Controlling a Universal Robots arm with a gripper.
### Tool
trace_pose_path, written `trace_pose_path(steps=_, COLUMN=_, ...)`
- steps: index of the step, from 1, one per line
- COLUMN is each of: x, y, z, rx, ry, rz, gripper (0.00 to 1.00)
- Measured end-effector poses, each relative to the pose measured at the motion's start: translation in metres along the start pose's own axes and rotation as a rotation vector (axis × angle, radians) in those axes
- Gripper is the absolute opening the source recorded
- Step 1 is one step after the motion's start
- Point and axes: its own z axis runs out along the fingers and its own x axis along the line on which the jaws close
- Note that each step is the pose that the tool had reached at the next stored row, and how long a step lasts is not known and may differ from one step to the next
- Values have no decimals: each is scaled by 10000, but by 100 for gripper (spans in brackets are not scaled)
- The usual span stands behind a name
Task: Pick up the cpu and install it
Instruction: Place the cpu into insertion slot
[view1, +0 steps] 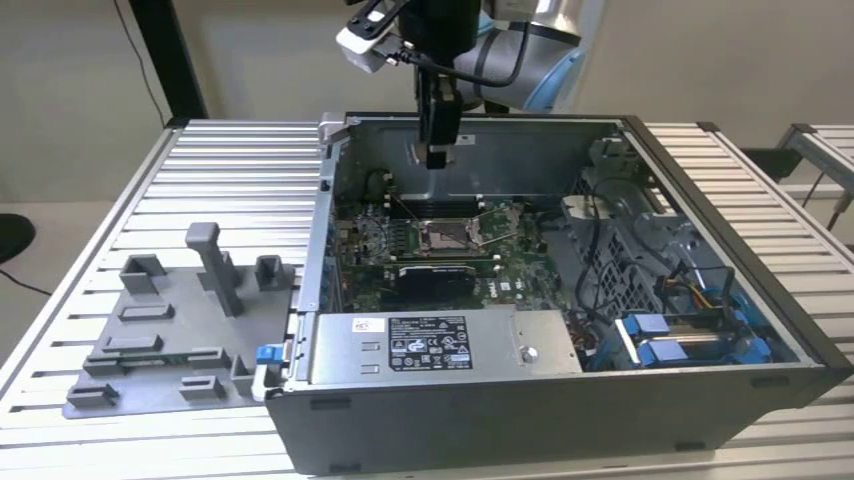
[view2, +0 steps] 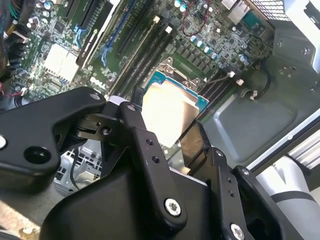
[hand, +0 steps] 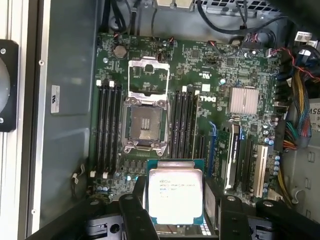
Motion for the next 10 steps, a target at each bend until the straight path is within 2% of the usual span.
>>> trace_pose_path(steps=10, x=10, y=-1, z=71, rx=1, ry=-11, rz=39, gripper=0)
